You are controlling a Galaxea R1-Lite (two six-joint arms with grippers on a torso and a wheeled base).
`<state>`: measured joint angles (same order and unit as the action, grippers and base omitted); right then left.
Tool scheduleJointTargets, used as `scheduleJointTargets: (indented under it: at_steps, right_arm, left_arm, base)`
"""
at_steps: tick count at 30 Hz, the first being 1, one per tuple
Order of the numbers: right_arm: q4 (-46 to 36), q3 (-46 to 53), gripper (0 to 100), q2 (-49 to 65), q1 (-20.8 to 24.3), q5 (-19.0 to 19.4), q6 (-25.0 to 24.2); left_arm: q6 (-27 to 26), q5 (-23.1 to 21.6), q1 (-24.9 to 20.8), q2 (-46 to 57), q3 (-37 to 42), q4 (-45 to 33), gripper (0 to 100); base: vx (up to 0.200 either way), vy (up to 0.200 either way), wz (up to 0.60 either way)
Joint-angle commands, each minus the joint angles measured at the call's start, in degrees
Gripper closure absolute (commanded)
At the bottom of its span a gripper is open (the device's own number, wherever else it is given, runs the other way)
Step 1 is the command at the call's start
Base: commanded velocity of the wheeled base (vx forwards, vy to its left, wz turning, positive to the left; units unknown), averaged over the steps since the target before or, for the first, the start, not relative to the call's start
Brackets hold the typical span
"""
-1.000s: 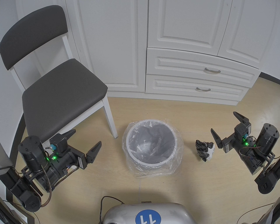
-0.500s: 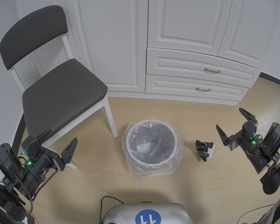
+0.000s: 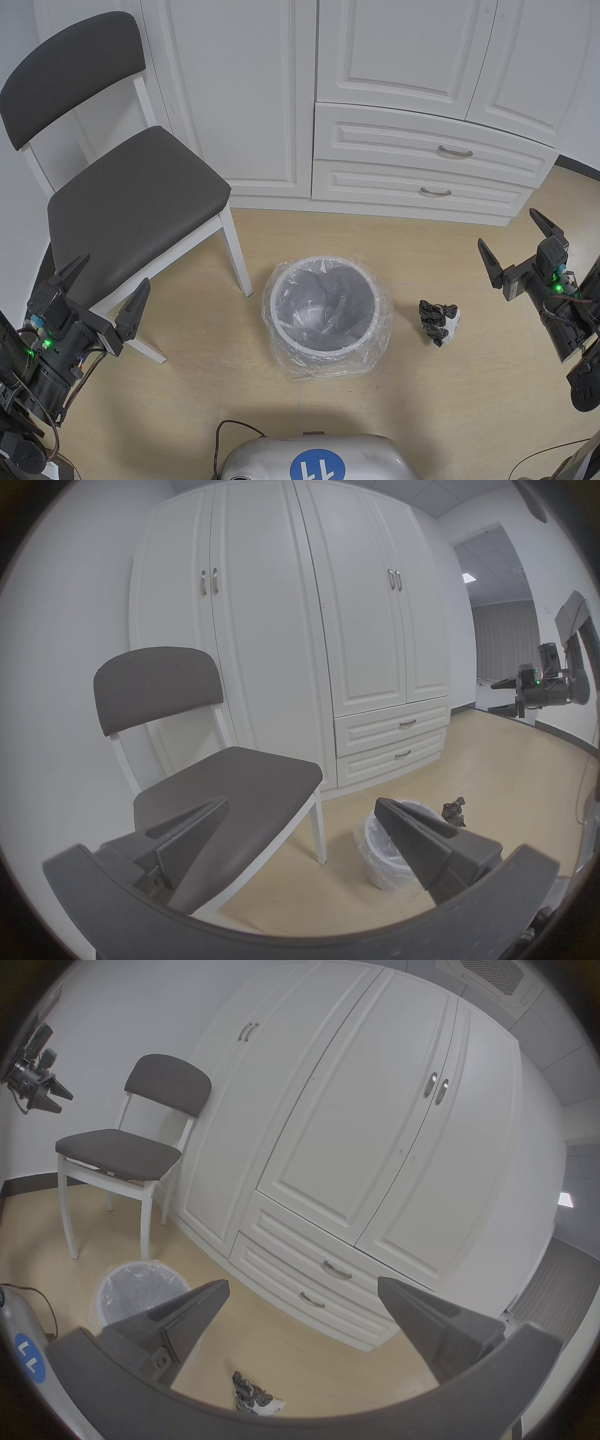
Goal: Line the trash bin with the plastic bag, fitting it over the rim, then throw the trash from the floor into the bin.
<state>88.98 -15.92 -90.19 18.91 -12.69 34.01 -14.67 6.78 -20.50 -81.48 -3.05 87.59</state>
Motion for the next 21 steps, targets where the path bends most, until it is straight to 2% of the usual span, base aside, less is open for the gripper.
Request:
scheduleJointTargets:
  at_steps: [1,4,9,10,12,13,14,15,16,17,18,21]
  right_arm:
    - [-1.09,-1.04,0,1.59,0.87,-1.11,-0.09]
    - [-6.8,-3.15,0,3.7,2.27,-5.42,-0.96]
    - [-25.08,-8.69,0,8.01,4.73,-7.7,-9.14]
    - [-33.78,-11.85,0,9.24,4.73,-7.88,-13.09]
    - [-43.28,-16.07,0,9.85,4.73,-7.88,-18.19]
    - [-52.24,-20.2,0,10.21,4.82,-7.96,-23.29]
    - [-54.26,-21.08,0,10.29,4.82,-7.96,-24.43]
    - [-65.78,-26.44,0,10.56,5.17,-8.05,-30.67]
    - [-71.05,-28.99,0,10.56,5.61,-8.14,-33.48]
    - [-73.51,-30.22,0,10.56,5.79,-8.05,-34.63]
    - [-80.45,-33.74,0,9.94,5.88,-8.05,-37.88]
    - [-87.57,-37.43,0,7.48,4.91,-7.52,-40.78]
  left_arm:
    - [-0.98,0.08,0.03,0.8,-0.29,0.04,0]
    - [-2.21,0.08,0.03,2.64,-0.56,0.04,0]
    - [-3.0,0.08,0.2,3.87,-0.64,-0.05,0]
    - [-3.0,0.08,0.55,3.7,-0.64,-0.05,0]
    - [-3.0,-0.01,0.55,3.52,-0.64,-0.05,0]
    - [-3.09,-0.1,0.38,3.87,-0.64,-0.05,0]
    - [-3.09,-0.1,0.29,4.05,-0.64,-0.05,0]
    - [-3.09,-0.1,0.11,4.49,-0.47,-0.05,0]
    - [-3.09,-0.01,0.2,4.84,-0.47,0.04,0]
    - [-3.09,-0.01,0.2,5.02,-0.47,-0.05,0]
    - [-3.09,-0.1,0.2,5.46,-0.56,-0.05,0]
    - [-3.09,-0.1,0.38,5.72,-0.64,-0.05,0]
  base:
    - [0.0,0.0,0.0]
    - [0.0,0.0,0.0]
    - [0.0,0.0,0.0]
    - [0.0,0.0,0.0]
    - [0.0,0.0,0.0]
    - [0.0,0.0,0.0]
    - [0.0,0.0,0.0]
    - [0.0,0.0,0.0]
    - [0.0,0.0,0.0]
    - [0.0,0.0,0.0]
    - [0.0,0.0,0.0]
    - [0.0,0.0,0.0]
